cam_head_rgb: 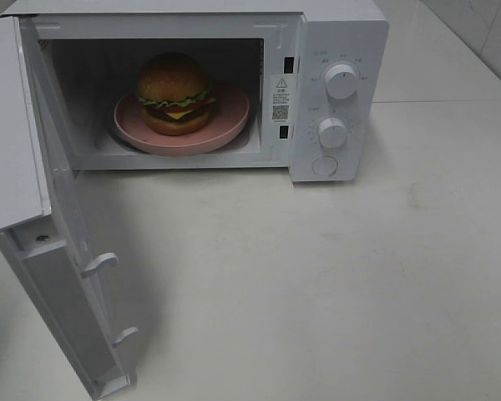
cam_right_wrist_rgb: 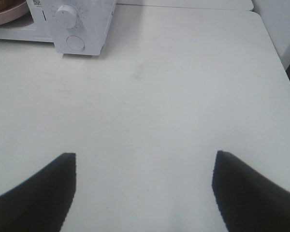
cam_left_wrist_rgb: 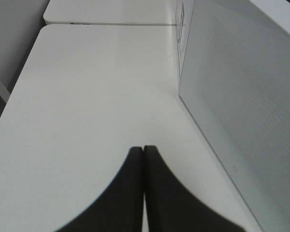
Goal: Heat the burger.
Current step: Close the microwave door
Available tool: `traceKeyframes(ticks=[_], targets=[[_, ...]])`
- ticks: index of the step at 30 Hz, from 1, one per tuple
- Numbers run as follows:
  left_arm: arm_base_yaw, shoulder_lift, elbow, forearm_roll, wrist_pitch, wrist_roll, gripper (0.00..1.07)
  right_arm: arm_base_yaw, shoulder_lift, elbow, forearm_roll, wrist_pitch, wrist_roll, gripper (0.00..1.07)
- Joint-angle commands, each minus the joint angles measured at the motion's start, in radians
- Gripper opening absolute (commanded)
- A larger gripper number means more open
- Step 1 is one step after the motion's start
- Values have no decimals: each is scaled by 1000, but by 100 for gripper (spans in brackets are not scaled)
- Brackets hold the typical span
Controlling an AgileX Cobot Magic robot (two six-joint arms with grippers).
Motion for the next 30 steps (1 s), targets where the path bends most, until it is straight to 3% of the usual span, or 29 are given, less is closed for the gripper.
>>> traceKeyframes(ticks=[1,18,20,22,25,27,28,30], targets=[[-3,46,-5,1,-93,-2,0,-6,-27,0,2,-10,-2,75],[-3,333,17,0,-505,-3,0,-6,-27,0,2,-10,-2,75],[-3,353,56,0,-595,-3,0,-6,-27,0,2,-10,-2,75],[-3,392,170,1,-825,-6,0,-6,-27,0,2,-10,-2,75],[-3,405,200,2,-892,-7,0,-6,-27,0,2,-10,-2,75],[-3,448,275,14,-1083,-10,0,-6,-27,0,2,-10,-2,75],[-3,448,275,14,-1083,-10,0,-6,-27,0,2,-10,-2,75],[-3,526,335,106,-1256,-11,0,-6,-27,0,2,-10,-2,75]])
